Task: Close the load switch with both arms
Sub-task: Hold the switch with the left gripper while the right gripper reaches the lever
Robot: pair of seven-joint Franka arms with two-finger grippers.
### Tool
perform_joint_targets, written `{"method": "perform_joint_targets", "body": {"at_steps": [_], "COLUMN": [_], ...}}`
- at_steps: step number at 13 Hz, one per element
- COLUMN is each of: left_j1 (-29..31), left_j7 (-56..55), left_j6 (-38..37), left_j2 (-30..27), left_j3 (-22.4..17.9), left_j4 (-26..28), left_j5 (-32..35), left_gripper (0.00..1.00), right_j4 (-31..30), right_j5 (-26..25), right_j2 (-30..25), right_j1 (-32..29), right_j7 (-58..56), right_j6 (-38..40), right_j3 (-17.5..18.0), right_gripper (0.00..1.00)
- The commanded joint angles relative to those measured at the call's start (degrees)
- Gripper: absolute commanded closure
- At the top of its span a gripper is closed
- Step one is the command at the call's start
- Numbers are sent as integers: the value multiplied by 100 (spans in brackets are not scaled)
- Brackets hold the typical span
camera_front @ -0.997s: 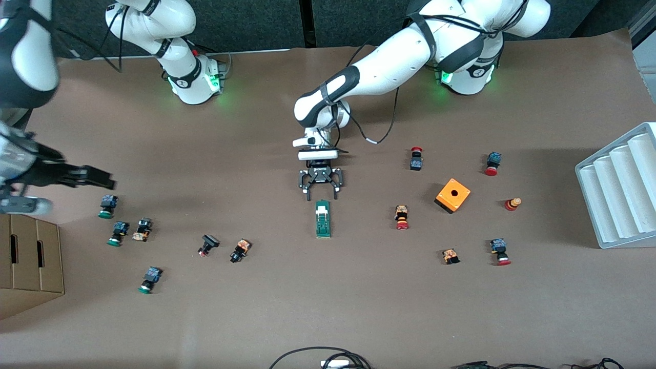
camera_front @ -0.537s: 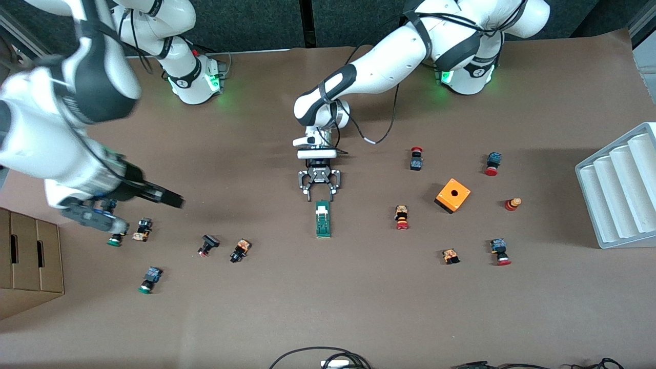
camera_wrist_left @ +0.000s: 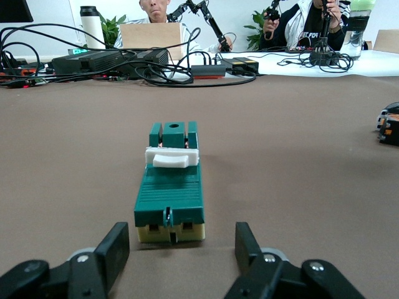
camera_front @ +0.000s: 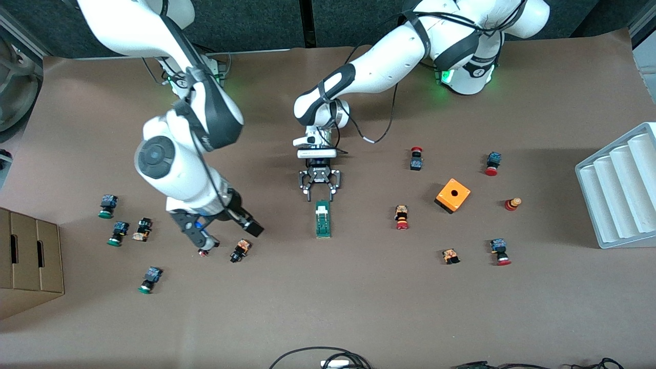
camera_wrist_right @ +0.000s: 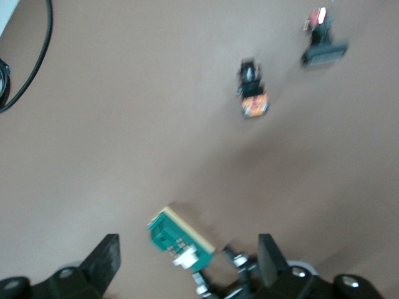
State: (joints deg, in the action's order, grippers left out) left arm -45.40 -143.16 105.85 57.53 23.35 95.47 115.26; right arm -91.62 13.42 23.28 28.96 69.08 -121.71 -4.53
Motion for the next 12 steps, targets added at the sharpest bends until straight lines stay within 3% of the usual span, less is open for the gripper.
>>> {"method": "perform_joint_targets", "body": {"at_steps": [1, 5, 12], "left_j1": [-66, -66, -66], "left_j7": [-98, -90, -63], "left_j6": [-29, -29, -11], "left_j2": [144, 144, 162], "left_j3": [-68, -94, -235], "left_j4": [-126, -126, -143], "left_j5": [67, 67, 111], "left_gripper": [24, 25, 25], "right_j4": [232, 223, 109], "right_j5": [590, 724, 706], "right_j2": [395, 941, 1337], "right_j1": [328, 821, 1261], "right_j7": [954, 2292, 3392], "right_j6": [-517, -1310, -1443], "right_j3": [-101, -101, -110], "right_gripper": [0, 2, 7]}}
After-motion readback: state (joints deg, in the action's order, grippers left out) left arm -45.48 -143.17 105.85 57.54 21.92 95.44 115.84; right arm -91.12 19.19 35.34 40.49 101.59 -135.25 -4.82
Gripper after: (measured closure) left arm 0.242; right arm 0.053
